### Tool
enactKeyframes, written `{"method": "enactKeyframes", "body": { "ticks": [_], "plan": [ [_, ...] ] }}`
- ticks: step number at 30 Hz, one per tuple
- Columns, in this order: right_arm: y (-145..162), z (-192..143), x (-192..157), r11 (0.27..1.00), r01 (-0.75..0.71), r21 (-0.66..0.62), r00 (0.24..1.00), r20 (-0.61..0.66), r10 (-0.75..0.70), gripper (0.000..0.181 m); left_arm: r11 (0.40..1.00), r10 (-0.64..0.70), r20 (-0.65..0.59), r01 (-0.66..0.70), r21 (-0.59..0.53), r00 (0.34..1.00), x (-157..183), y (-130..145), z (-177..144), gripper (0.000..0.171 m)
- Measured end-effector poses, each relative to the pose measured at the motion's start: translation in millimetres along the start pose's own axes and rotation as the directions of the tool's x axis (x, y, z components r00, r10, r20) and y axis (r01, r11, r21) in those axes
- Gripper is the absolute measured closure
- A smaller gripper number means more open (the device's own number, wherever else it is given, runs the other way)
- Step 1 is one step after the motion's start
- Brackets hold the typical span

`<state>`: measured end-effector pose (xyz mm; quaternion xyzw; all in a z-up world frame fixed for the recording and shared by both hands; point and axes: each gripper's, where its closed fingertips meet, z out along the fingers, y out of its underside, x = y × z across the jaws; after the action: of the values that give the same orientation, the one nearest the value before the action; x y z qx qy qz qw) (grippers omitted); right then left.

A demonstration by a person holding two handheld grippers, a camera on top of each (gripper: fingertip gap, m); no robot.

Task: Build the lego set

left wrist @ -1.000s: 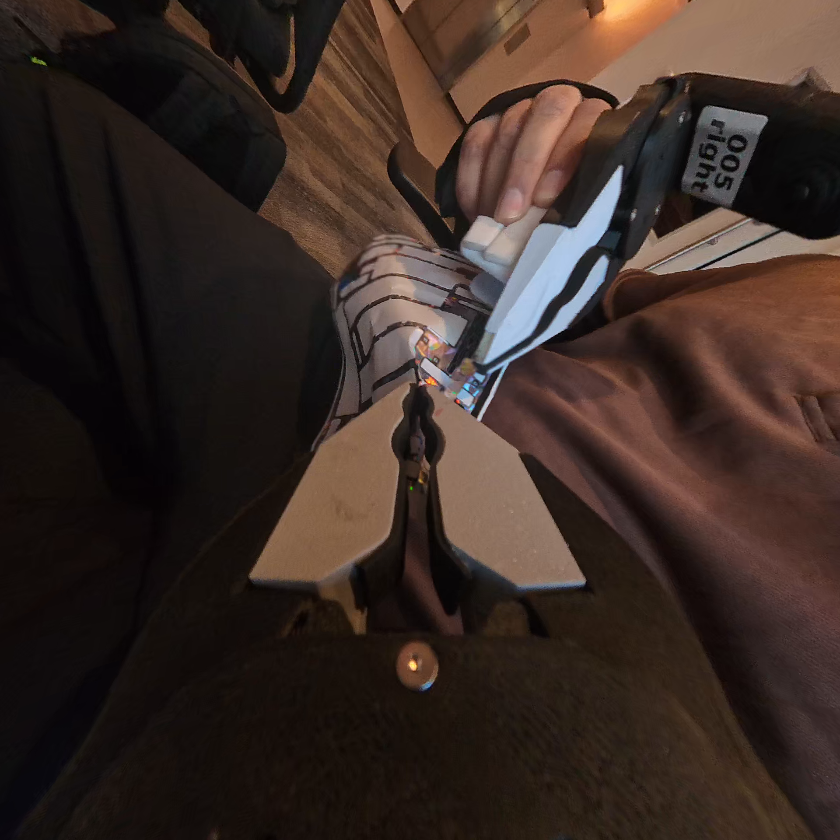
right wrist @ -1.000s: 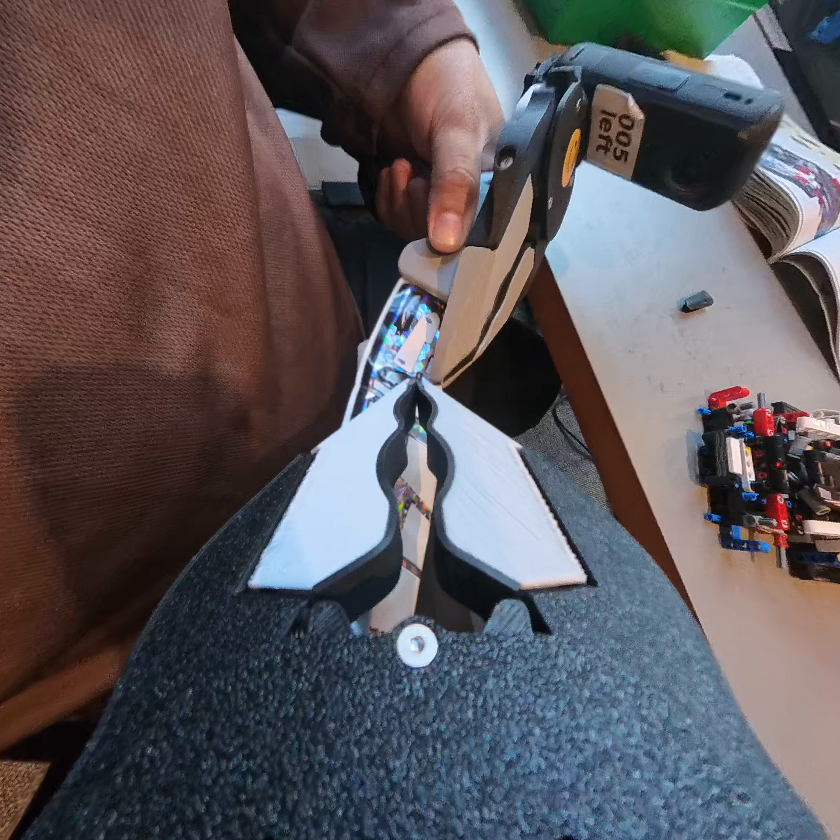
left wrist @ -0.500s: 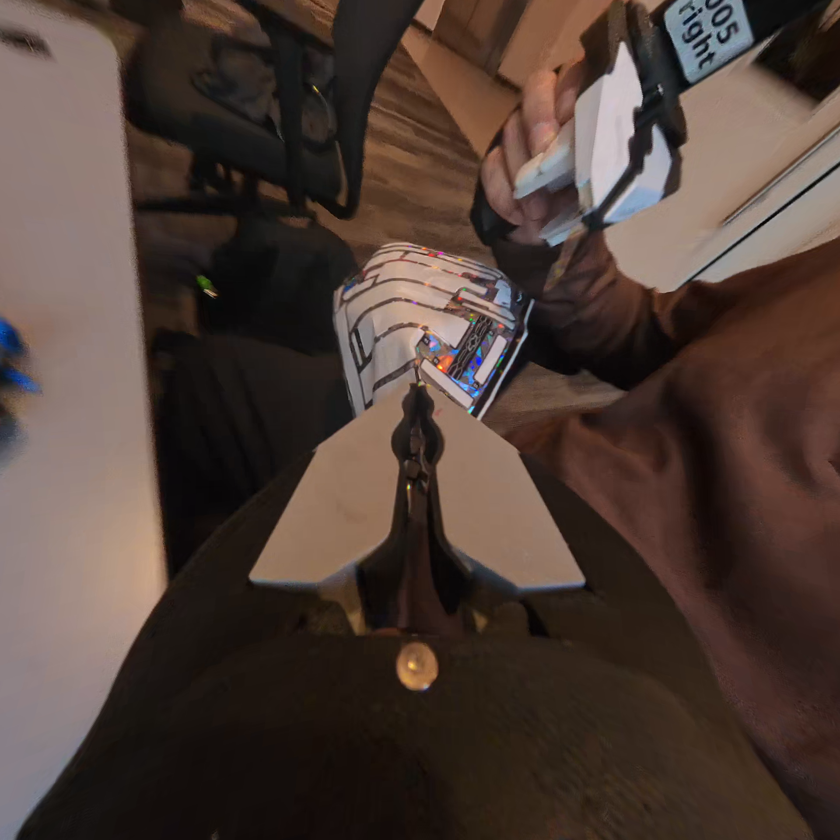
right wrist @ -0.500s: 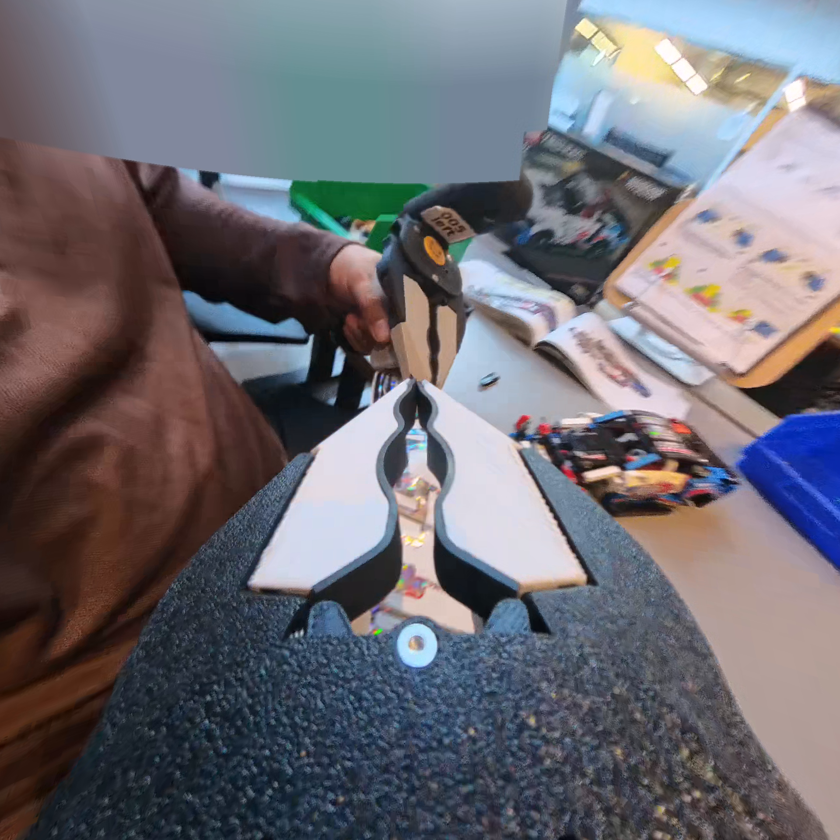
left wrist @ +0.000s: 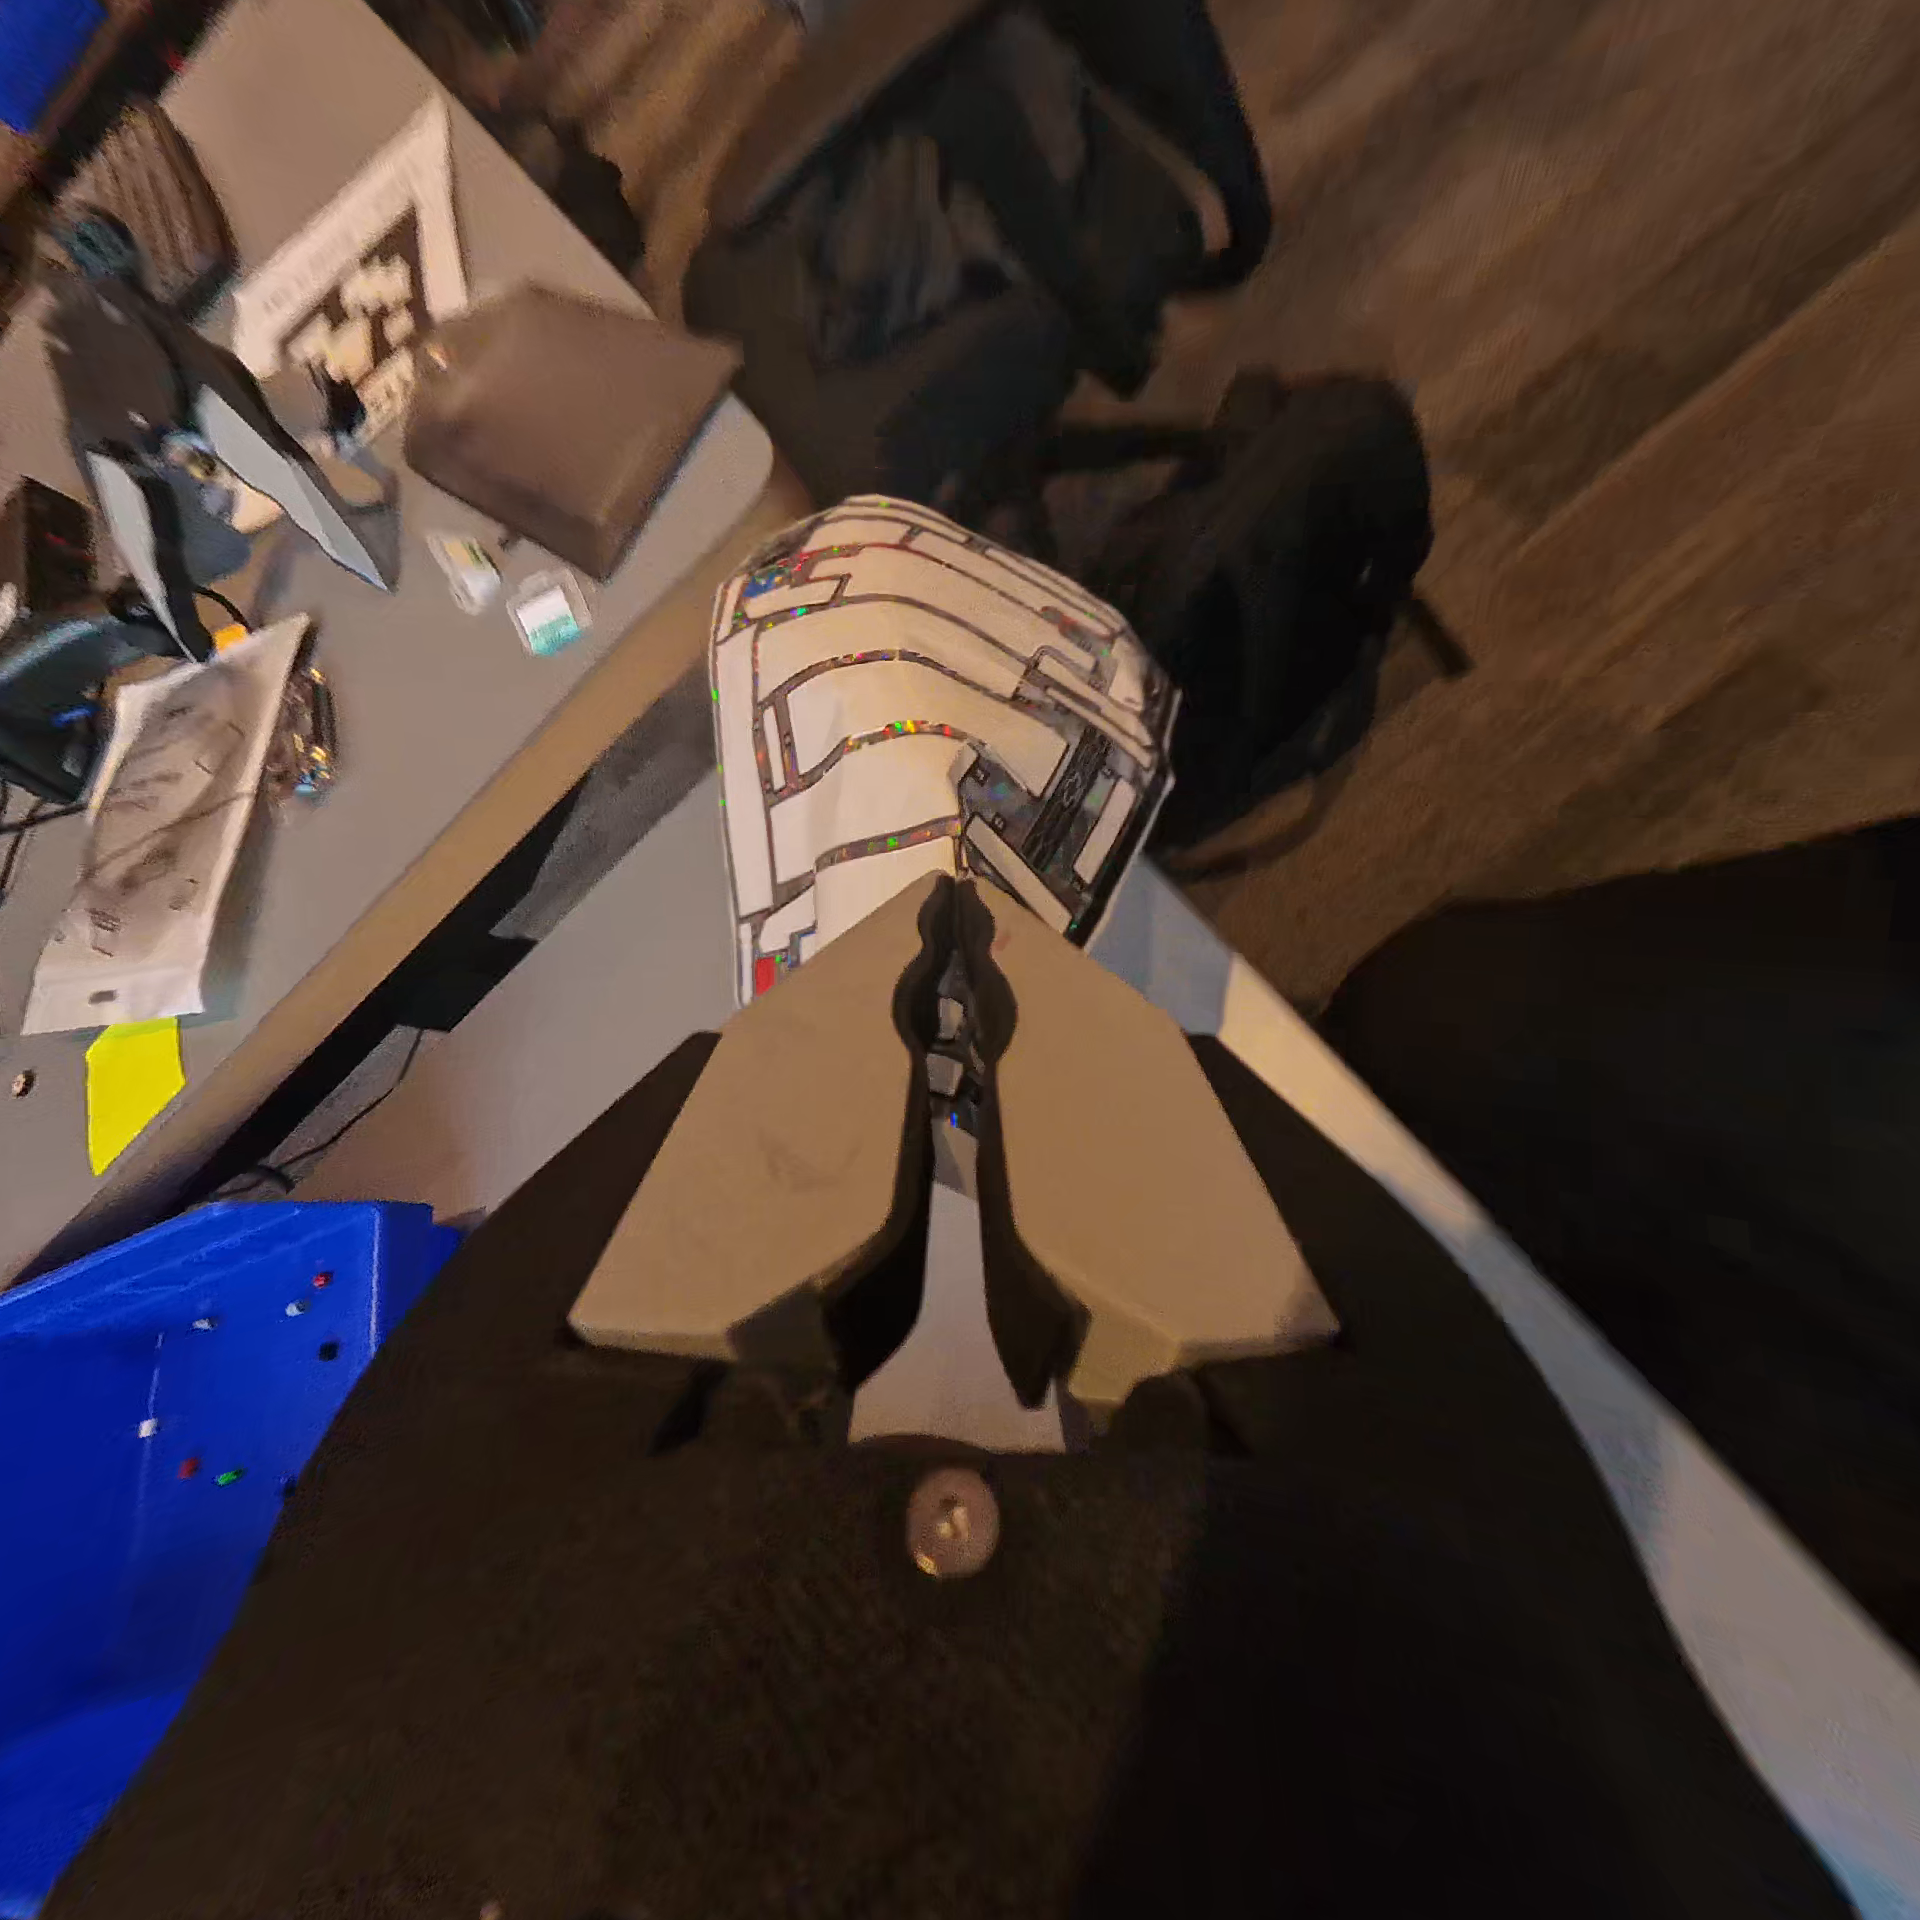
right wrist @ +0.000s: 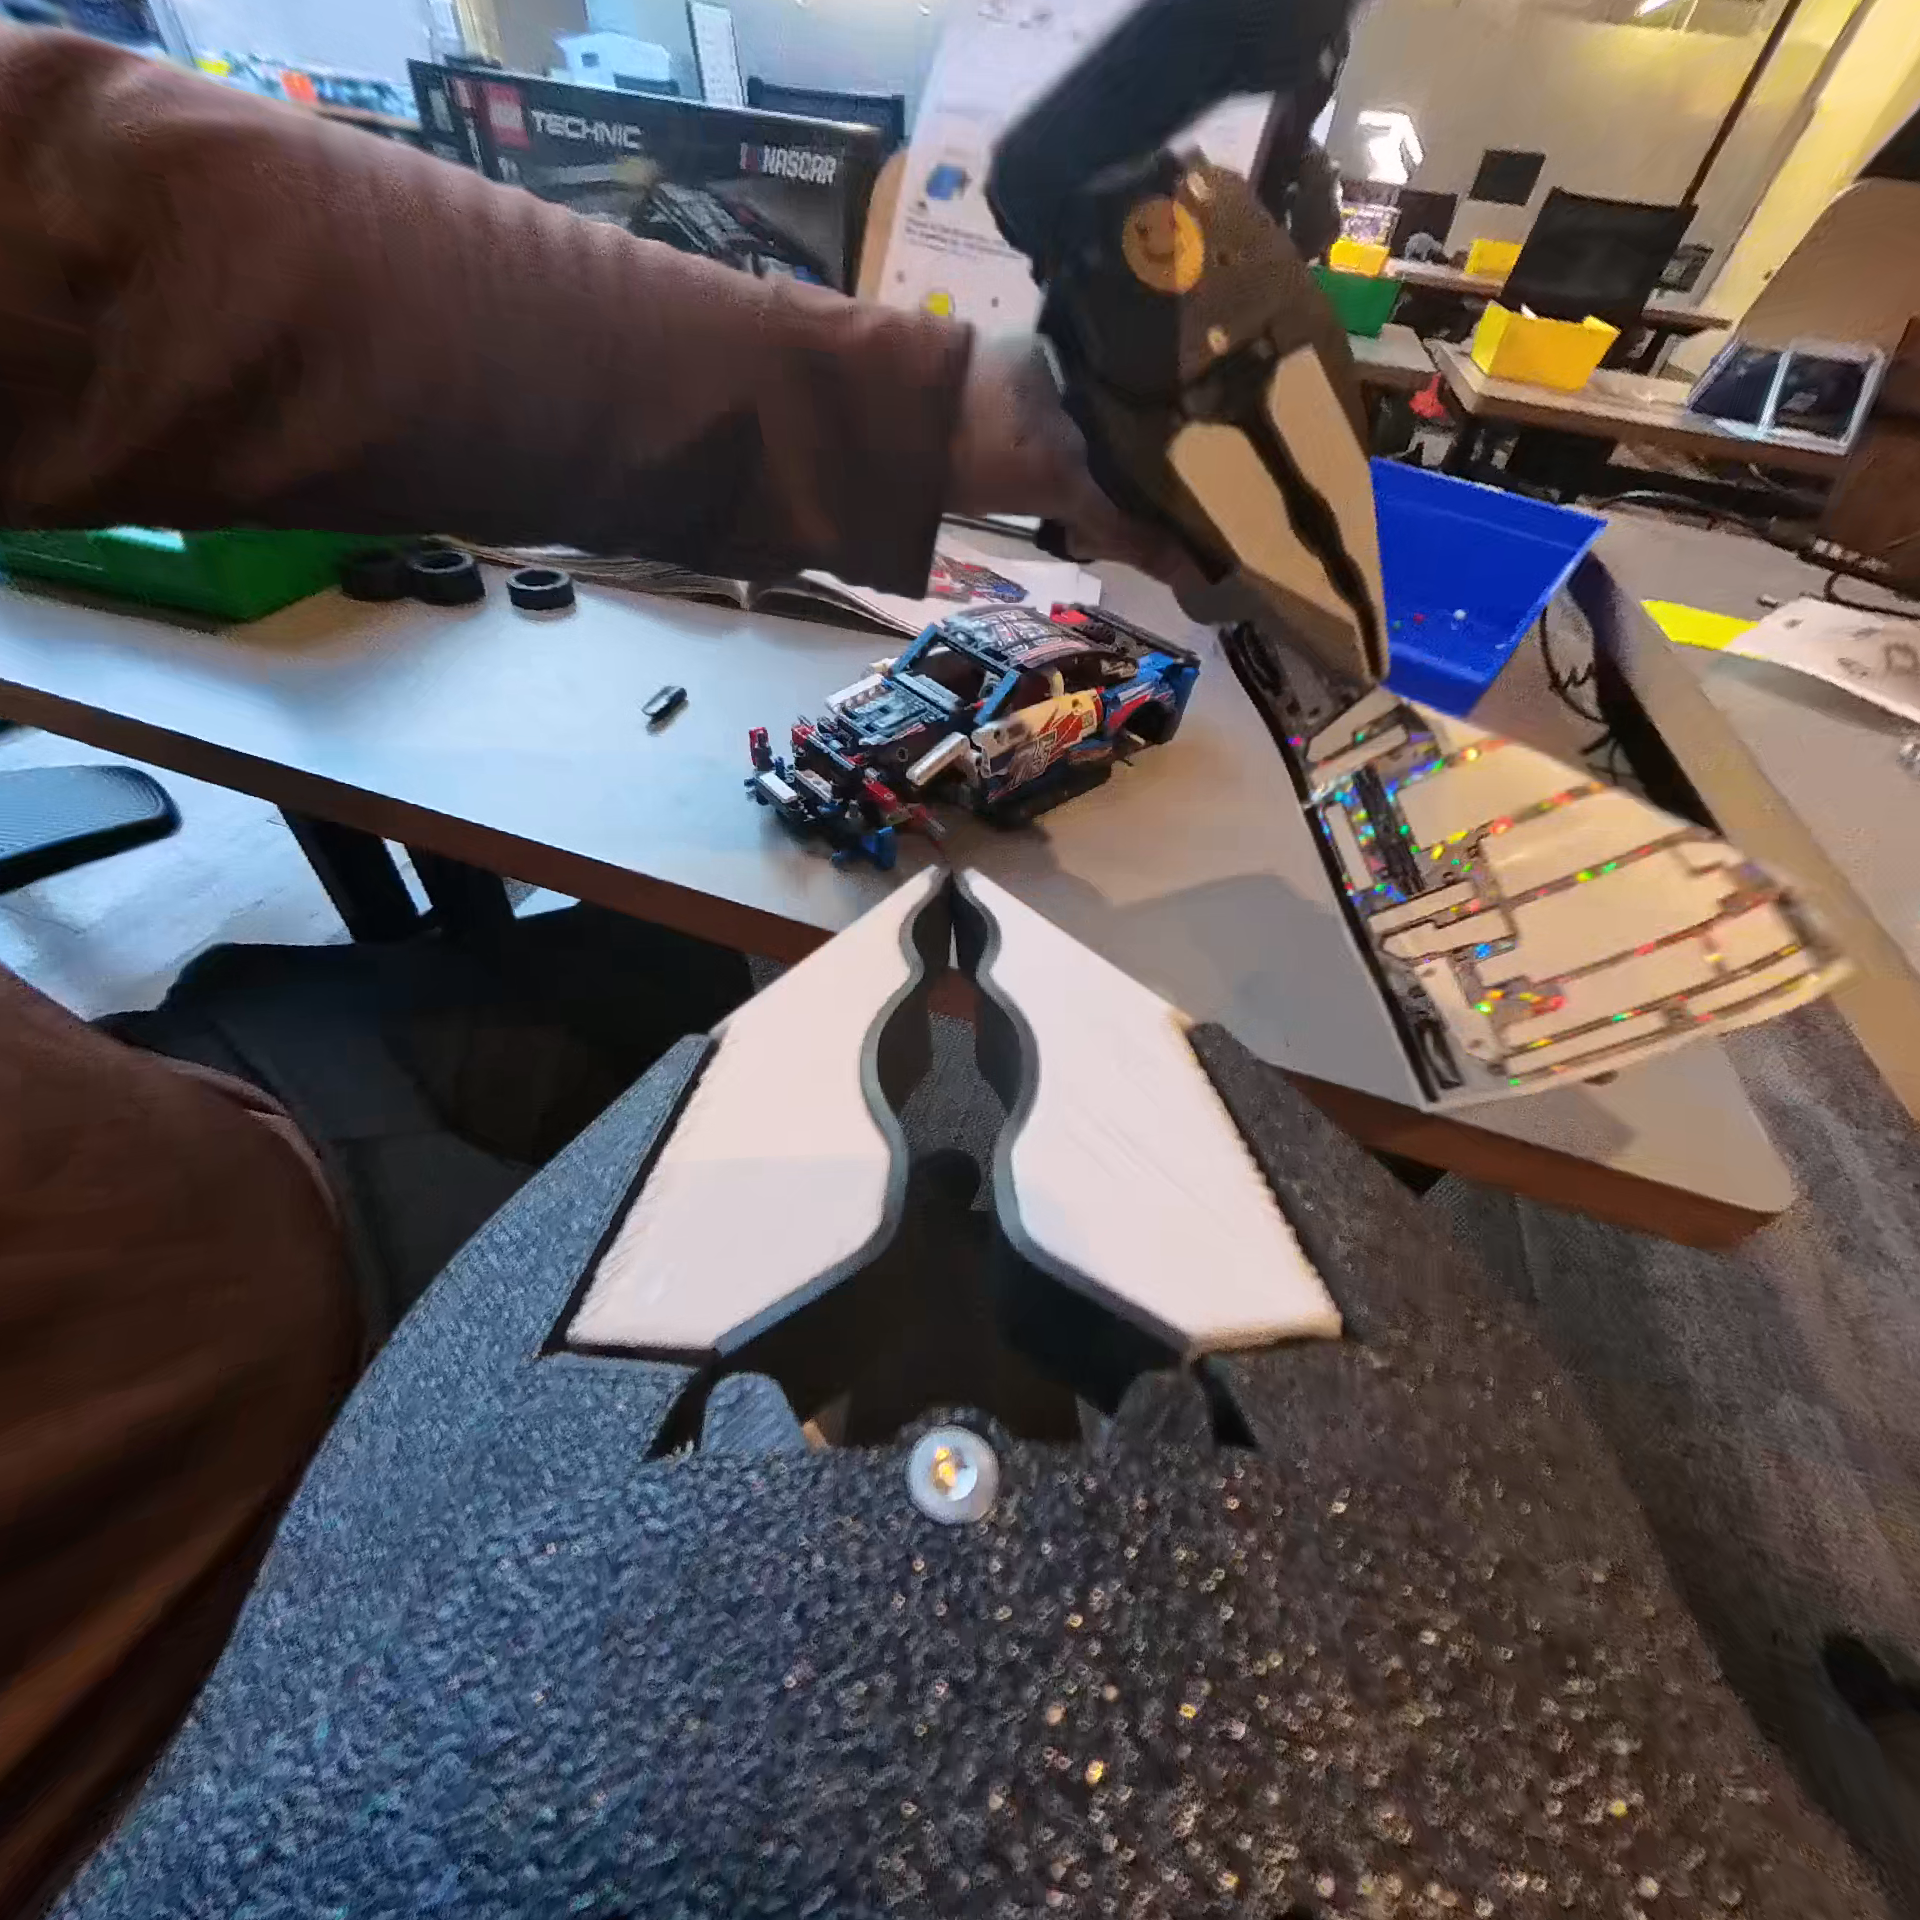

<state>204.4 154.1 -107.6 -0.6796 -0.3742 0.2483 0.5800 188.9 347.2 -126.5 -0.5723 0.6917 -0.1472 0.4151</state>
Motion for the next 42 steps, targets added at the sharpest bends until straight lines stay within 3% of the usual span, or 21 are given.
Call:
{"method": "enactKeyframes", "body": {
  "ticks": [5,10,12,15,18,20,24,28,32,34,38,42],
  "plan": [
    [11.0,0.1,10.3,0.999,-0.048,-0.006,0.999,0.017,0.048,0.181,0.972,-0.046,-0.053,0.033,-0.233,0.998,-16.9,82.2,47.4,0.171],
    [29.2,10.5,19.0,0.994,-0.092,-0.05,0.995,0.031,0.094,0.181,0.883,-0.198,0.031,0.192,-0.429,0.98,-30.8,140.0,63.1,0.171],
    [36.1,15.2,21.7,0.99,-0.127,-0.067,0.991,0.037,0.129,0.181,0.852,-0.206,0.138,0.247,-0.461,0.969,-46.2,151.3,55.8,0.171],
    [46.2,23.2,23.9,0.983,-0.161,-0.091,0.985,0.04,0.165,0.181,0.833,-0.315,0.174,0.36,-0.42,0.933,-52.3,148.2,37.1,0.16],
    [52.6,32.5,21.5,0.978,-0.172,-0.114,0.983,0.047,0.179,0.181,0.799,-0.41,0.245,0.475,-0.368,0.879,-60.4,145.7,4.0,0.127],
    [54.9,39.3,16.5,0.976,-0.181,-0.122,0.98,0.065,0.19,0.181,0.769,-0.461,0.295,0.543,-0.338,0.837,-59.4,146.0,-27.5,0.115],
    [62.3,55.4,2.0,0.964,-0.22,-0.148,0.964,0.118,0.238,0.181,0.752,-0.565,0.34,0.639,-0.163,0.752,-24.8,136.4,-102.8,0.113],
    [64.1,73.0,-13.0,0.944,-0.285,-0.166,0.93,0.191,0.314,0.181,0.716,-0.671,0.303,0.698,0.025,0.677,53.8,133.4,-162.2,0.113],
    [58.8,91.8,-21.2,0.947,-0.282,-0.156,0.917,0.246,0.314,0.181,0.688,-0.713,0.256,0.722,0.075,0.652,146.6,153.4,-183.8,0.116],
    [58.3,102.9,-24.2,0.946,-0.282,-0.16,0.909,0.27,0.317,0.181,0.696,-0.697,0.308,0.715,0.073,0.647,177.1,171.9,-191.4,0.118],
    [60.0,125.8,-29.0,0.946,-0.274,-0.172,0.898,0.308,0.315,0.181,0.683,-0.71,0.372,0.714,0.155,0.598,211.2,193.4,-204.6,0.123],
    [55.6,144.6,-23.1,0.951,-0.276,-0.137,0.896,0.321,0.306,0.181,0.637,-0.719,0.481,0.752,0.169,0.501,225.6,228.5,-215.5,0.128]
  ]
}}
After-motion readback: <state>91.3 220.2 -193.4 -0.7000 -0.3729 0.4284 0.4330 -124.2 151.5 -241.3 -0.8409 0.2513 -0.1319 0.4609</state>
